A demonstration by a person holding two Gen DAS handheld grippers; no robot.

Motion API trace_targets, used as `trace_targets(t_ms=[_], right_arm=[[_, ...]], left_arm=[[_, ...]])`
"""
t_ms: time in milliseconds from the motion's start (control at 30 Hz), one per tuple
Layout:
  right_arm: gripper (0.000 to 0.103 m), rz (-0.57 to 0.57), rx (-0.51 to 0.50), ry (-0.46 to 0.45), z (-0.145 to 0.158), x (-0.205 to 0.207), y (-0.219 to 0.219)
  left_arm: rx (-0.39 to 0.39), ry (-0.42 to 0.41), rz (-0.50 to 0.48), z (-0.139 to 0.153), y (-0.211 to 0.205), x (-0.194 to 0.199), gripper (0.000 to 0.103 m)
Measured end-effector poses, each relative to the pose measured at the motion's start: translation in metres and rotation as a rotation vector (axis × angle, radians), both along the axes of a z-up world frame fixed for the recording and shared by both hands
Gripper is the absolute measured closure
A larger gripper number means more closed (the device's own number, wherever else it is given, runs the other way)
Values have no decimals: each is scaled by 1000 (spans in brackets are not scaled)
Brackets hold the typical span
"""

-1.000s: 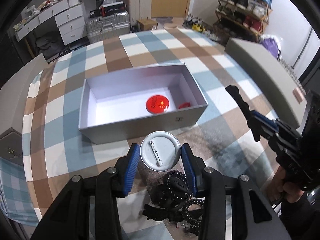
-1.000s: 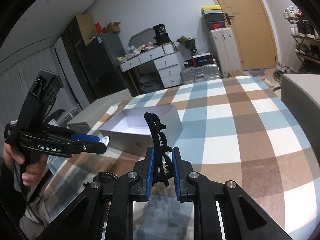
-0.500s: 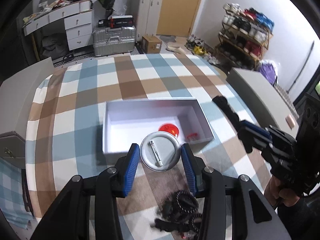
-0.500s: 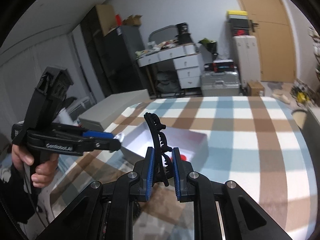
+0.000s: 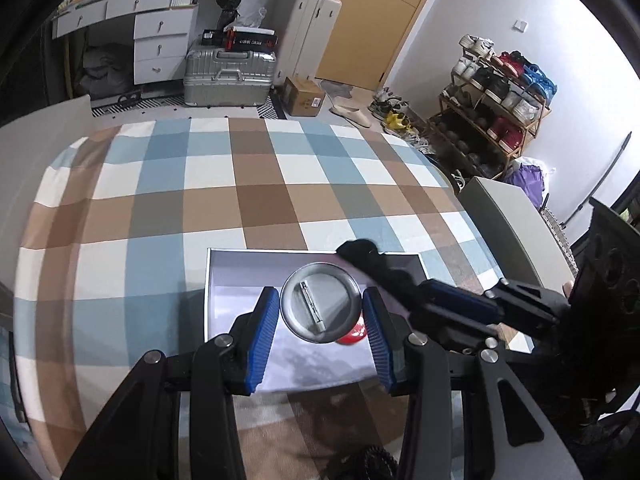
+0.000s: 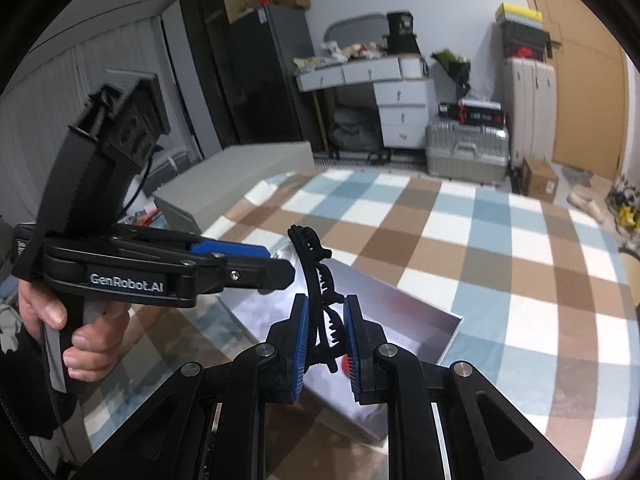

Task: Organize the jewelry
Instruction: 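Lower the white badge into the box with the left tool while the right tool releases the clip there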

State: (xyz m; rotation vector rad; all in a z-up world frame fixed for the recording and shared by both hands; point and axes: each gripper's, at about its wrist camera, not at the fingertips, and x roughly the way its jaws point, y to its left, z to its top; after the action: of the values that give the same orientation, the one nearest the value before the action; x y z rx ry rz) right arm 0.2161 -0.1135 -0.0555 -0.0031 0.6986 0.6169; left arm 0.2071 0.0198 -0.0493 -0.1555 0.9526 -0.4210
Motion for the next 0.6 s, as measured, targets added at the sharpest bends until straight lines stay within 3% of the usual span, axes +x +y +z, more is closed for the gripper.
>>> trace_targets(t_ms=[600], right_arm=[[84, -20, -32, 88, -23, 23, 4]], left_arm=[[-33, 76, 0, -21, 7, 13, 66]])
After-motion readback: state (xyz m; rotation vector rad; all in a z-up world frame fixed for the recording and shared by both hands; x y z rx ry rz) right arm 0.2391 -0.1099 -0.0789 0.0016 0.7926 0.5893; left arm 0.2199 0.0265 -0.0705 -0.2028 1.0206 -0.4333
